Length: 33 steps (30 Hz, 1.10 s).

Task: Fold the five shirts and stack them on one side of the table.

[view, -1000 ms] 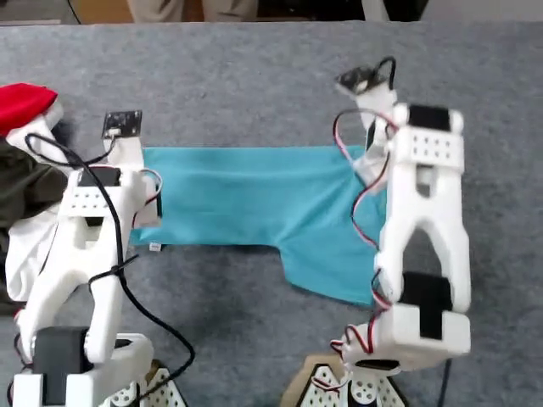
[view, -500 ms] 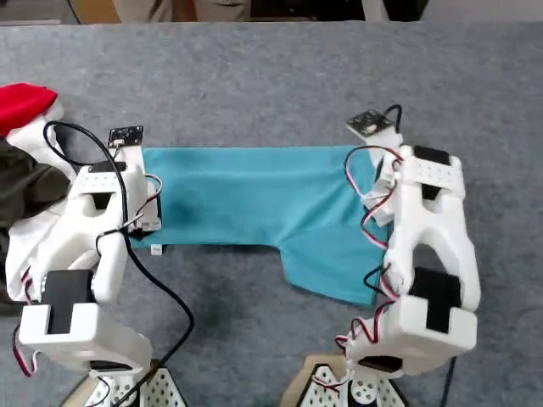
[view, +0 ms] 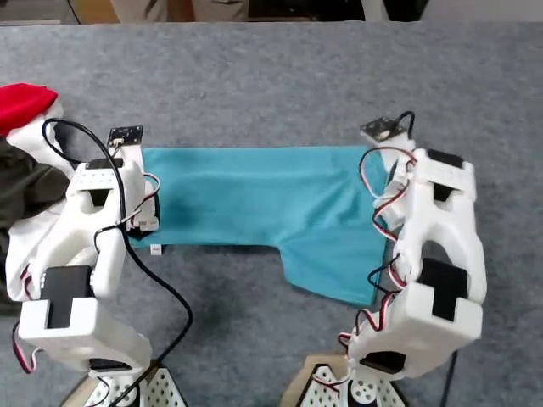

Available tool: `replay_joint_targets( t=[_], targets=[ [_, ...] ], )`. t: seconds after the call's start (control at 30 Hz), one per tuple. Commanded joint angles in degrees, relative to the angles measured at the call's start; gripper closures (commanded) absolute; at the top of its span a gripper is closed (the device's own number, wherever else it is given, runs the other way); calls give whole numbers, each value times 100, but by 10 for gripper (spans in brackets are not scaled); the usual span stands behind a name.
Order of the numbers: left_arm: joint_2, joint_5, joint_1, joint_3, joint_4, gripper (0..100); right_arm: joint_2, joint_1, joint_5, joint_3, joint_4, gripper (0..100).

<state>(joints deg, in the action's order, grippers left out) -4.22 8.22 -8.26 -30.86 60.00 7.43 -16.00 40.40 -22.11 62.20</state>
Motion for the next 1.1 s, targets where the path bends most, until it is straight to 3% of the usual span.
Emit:
replay_joint_targets(
  t=[0.0, 0.23, 0.5, 0.73, 0.87, 1.07],
  targets=[
    [611, 202, -44, -149, 229, 981, -1068, -40, 246, 347, 440, 993],
    [2686, 431, 220, -1468, 132, 981, -2888, 523, 1046, 189, 1714, 990],
    [4585, 413, 176, -3138, -695, 981, -3943, 1789, 1257, -1455, 2207, 979],
    [4822, -18, -44, -4070, -2207, 926, -4778, 2826, 1846, -2879, 2286, 798],
    [4813, -18, -510, -4158, -2629, 889, -5051, 2923, 1899, -3301, 2382, 790],
    [4813, -18, -527, -4149, -2716, 889, -5059, 2923, 2031, -3943, 2022, 788]
  ],
)
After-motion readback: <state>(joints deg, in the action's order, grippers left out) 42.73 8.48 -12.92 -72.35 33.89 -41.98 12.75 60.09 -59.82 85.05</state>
